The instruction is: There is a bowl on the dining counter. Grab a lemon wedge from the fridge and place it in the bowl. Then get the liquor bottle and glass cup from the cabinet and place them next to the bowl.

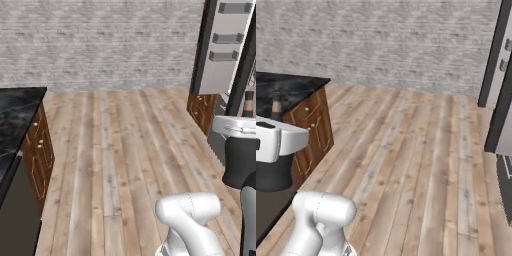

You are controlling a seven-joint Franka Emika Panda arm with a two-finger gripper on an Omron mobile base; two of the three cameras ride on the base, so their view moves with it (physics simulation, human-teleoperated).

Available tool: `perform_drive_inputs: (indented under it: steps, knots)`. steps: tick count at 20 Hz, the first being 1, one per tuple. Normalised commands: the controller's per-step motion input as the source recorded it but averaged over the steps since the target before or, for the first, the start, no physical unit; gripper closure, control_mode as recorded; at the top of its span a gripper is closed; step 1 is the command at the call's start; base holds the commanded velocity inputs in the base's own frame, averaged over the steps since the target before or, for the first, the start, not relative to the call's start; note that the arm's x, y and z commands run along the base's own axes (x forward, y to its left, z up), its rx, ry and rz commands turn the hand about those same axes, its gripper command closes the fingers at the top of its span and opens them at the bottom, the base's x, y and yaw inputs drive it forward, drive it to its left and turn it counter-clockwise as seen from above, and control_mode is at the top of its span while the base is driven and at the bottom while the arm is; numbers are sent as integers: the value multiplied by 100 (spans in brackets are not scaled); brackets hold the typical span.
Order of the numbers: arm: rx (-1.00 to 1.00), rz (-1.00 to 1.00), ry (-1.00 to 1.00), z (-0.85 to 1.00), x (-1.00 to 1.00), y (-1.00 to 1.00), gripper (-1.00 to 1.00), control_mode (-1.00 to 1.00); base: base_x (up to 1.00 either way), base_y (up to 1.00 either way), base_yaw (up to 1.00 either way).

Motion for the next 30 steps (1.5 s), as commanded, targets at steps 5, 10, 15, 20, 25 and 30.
perform_drive_inputs:
  steps: [5, 10, 15, 20, 25, 30]
  knots:
    - [0, 0, 0, 0, 0, 0, 100, 100, 100, 12, 15]
    - [0, 0, 0, 0, 0, 0, 100, 100, 100, 17, 14]
    - [0, 0, 0, 0, 0, 0, 100, 100, 100, 16, 14]
    - [0, 0, 0, 0, 0, 0, 100, 100, 100, 17, 14]
    - [0, 0, 0, 0, 0, 0, 100, 100, 100, 25, 14]
    - [0, 0, 0, 0, 0, 0, 100, 100, 100, 29, 16]
